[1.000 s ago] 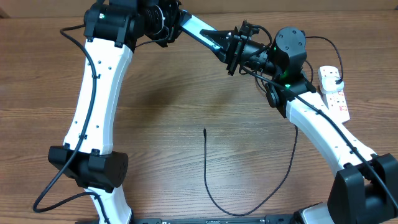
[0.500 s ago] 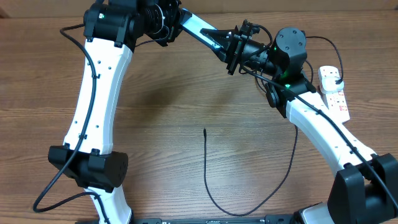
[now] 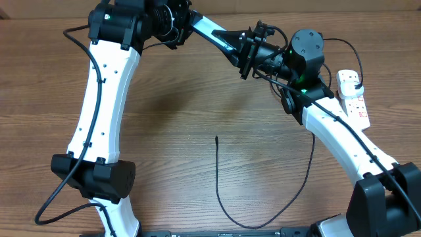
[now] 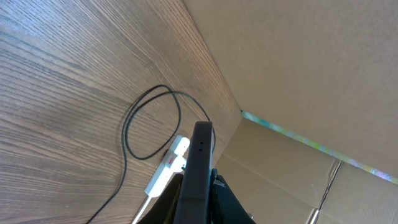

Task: Plug charger to phone and switch on socket

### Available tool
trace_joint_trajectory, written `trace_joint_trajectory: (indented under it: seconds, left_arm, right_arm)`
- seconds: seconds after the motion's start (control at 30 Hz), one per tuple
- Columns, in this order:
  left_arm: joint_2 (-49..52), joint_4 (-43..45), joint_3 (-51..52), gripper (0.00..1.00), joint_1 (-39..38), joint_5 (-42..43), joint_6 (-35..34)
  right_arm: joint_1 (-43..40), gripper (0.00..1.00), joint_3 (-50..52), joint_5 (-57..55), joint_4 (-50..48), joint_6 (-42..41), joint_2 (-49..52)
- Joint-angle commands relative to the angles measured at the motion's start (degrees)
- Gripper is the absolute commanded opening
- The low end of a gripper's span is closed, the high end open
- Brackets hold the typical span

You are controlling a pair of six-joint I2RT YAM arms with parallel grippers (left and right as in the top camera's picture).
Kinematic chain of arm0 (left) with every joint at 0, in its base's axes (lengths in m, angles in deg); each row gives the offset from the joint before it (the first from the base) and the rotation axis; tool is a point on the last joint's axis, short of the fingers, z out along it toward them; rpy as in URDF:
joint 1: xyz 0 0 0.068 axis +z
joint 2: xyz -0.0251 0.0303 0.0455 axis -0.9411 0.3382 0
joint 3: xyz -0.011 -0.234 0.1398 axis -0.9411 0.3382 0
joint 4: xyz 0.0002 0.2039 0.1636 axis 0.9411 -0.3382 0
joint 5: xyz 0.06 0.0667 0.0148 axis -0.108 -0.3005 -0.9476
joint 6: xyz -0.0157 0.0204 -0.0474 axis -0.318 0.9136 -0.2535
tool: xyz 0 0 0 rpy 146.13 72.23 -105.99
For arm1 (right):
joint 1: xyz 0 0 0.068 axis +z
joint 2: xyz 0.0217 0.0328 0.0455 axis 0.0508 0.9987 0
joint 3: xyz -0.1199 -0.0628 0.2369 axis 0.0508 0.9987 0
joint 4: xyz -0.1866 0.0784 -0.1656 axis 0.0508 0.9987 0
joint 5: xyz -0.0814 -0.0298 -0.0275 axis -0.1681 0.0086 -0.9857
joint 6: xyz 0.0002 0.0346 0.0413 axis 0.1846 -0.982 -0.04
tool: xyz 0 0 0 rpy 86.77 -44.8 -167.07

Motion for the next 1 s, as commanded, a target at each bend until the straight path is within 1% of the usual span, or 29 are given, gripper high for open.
trace_joint_trajectory:
  seconds: [0.0, 0.73, 0.8, 0.87, 0.9, 0.97]
  left_arm:
    - [-1.1, -0.8, -1.2, 0.04, 0.0, -0.7, 2.7]
    - [-1.1, -0.6, -1.2, 0.04, 0.0, 0.4, 2.9]
    - [-1.1, -0.6, -1.2, 0.04, 0.0, 0.4, 2.9]
    - [-1.1, -0.6, -1.2, 0.04, 0.0, 0.4, 2.9]
    - [-1.1, -0.6, -1.2, 0.04, 0.0, 0.4, 2.9]
    - [-1.1, -0.6, -1.2, 0.05, 0.0, 0.4, 2.9]
  right_arm:
    - [0.0, 0.1, -0.9, 2.3, -0.8, -7.9, -0.6]
    - [0.0, 0.1, -0.9, 2.3, -0.8, -7.9, -0.6]
    - [0.0, 0.11, -0.9, 2.3, -0.8, -7.9, -0.6]
    - [0.0, 0.14, -0.9, 2.3, -0.8, -7.9, -0.6]
    - [0.0, 0.18, -0.9, 2.3, -0.8, -7.9, -0.6]
    - [0.0, 0.2, -0.9, 2.3, -0.8, -7.9, -0.6]
